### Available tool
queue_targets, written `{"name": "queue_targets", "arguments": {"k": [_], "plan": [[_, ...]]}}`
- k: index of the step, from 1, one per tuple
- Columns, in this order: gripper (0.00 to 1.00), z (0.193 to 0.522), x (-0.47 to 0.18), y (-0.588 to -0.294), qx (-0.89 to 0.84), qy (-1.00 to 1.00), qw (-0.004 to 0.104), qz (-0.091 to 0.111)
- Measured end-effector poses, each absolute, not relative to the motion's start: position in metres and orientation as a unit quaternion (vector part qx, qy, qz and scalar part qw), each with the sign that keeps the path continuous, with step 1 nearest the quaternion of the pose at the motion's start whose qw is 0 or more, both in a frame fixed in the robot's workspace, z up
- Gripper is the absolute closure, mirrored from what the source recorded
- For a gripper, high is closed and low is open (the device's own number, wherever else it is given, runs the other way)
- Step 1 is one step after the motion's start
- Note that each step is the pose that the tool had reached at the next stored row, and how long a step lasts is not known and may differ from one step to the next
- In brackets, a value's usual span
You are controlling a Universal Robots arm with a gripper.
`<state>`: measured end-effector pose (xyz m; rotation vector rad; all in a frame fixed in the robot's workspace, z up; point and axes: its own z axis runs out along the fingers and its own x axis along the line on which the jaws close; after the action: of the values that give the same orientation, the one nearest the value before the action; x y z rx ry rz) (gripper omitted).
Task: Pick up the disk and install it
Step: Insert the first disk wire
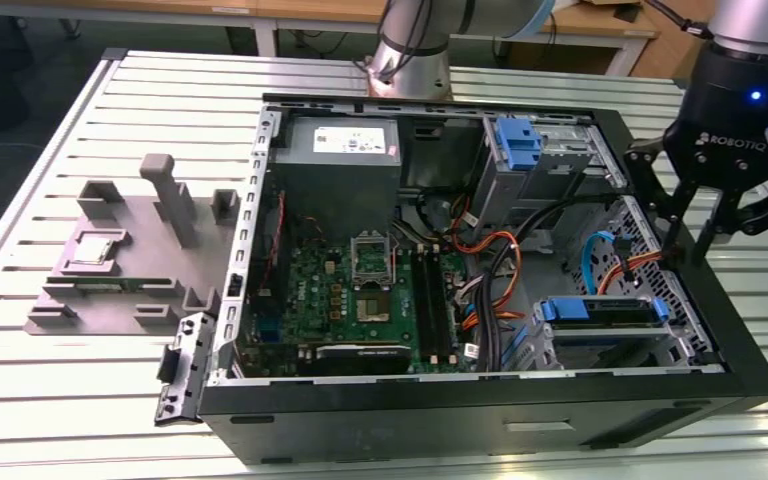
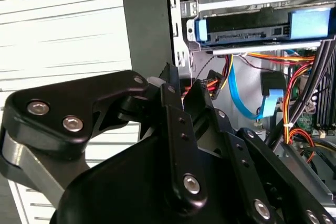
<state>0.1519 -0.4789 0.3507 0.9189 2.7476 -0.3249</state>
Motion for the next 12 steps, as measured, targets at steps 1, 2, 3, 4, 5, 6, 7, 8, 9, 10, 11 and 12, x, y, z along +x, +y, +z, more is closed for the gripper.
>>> {"name": "queue_targets", "arguments": {"k": [1,2,3,4,5,6,7,8,9,10,11,12], "plan": [[0.69,0.3507,0.1518,-0.4769,0.313,0.936,0.114,-0.113],[0.69,0.3507,0.1518,-0.4752,0.312,0.936,0.114,-0.115],[0.69,0.3504,0.1519,-0.4737,0.312,0.936,0.115,-0.117],[0.69,0.3501,0.1519,-0.4727,0.311,0.936,0.116,-0.119],[0.69,0.3498,0.1519,-0.4722,0.310,0.936,0.117,-0.121],[0.69,0.3492,0.1519,-0.4720,0.308,0.936,0.117,-0.122],[0.69,0.3488,0.1519,-0.4719,0.305,0.937,0.118,-0.123],[0.69,0.3483,0.1519,-0.4718,0.303,0.938,0.119,-0.123],[0.69,0.3477,0.1519,-0.4718,0.299,0.939,0.119,-0.124],[0.69,0.3474,0.1519,-0.4718,0.296,0.939,0.120,-0.124],[0.69,0.3472,0.1519,-0.4718,0.292,0.940,0.121,-0.124],[0.69,0.3469,0.1519,-0.4717,0.289,0.941,0.121,-0.125]]}}
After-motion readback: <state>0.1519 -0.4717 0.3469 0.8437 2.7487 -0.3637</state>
